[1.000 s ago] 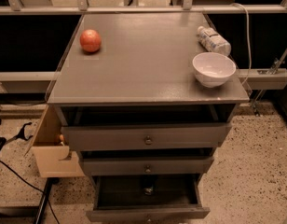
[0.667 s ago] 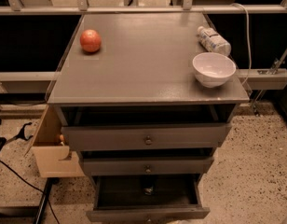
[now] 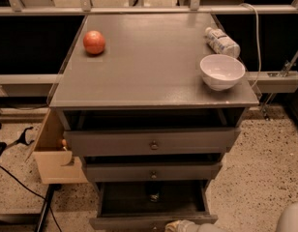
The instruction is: Close bottom drawer
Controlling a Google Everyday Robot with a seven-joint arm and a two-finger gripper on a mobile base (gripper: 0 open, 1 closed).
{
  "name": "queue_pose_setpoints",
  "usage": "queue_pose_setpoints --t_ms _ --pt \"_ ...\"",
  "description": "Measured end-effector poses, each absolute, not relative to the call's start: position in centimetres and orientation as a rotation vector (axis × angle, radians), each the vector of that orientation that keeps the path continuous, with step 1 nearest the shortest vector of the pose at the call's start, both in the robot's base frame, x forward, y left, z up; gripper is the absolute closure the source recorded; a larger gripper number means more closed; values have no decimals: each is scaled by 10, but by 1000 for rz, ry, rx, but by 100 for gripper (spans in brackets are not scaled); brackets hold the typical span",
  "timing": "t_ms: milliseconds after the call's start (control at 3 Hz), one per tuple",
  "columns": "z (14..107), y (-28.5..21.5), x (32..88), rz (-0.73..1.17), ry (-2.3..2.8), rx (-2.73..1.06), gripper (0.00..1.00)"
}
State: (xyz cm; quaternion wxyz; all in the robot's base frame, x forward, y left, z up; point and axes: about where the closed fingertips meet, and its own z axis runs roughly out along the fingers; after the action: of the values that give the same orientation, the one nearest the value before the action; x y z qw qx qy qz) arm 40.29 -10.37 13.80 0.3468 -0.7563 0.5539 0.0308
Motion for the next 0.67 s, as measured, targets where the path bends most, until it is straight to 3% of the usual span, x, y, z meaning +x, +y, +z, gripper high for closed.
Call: queue_pose_setpoints --t_ms 667 --pt "140 -94 415 71 1411 -1986 100"
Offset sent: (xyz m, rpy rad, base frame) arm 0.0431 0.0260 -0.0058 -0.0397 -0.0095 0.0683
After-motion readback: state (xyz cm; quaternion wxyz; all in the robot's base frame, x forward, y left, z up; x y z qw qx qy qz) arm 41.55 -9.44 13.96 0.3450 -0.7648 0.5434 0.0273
